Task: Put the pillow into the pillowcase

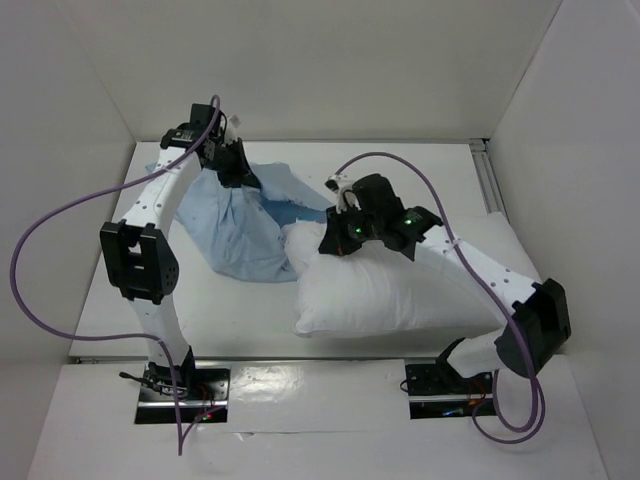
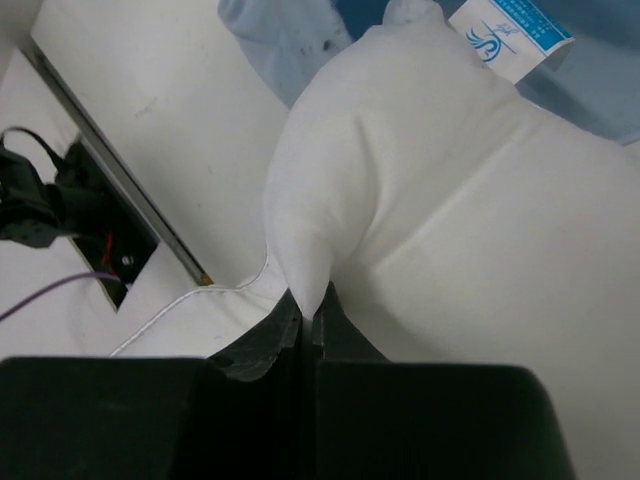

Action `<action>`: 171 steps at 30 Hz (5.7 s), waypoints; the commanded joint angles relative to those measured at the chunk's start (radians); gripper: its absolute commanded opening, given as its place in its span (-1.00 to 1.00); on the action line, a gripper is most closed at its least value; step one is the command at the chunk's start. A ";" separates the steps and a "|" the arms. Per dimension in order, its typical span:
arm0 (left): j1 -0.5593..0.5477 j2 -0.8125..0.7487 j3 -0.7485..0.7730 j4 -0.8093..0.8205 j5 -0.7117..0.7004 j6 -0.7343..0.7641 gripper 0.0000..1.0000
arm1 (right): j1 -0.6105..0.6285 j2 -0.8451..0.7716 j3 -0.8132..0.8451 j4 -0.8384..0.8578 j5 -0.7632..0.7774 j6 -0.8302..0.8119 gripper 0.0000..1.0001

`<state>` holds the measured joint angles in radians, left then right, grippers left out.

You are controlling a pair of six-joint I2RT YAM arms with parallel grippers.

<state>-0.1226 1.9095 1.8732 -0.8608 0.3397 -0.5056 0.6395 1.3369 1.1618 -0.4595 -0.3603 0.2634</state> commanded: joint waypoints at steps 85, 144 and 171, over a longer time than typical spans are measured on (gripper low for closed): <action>-0.134 -0.182 -0.132 -0.115 0.145 0.154 -1.00 | -0.005 0.292 0.128 0.386 0.449 0.324 0.74; -0.153 -0.613 -1.009 0.555 -0.066 -0.402 0.49 | 0.040 0.240 0.081 0.301 0.158 -0.046 -1.00; -0.123 -0.437 -0.660 0.387 -0.002 -0.128 -1.00 | 0.022 0.331 0.395 0.095 0.290 -0.102 -1.00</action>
<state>-0.2611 1.4528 1.1053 -0.3683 0.2253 -0.7750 0.6666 1.6737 1.4483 -0.3706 -0.0986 0.1841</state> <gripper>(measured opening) 0.029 0.011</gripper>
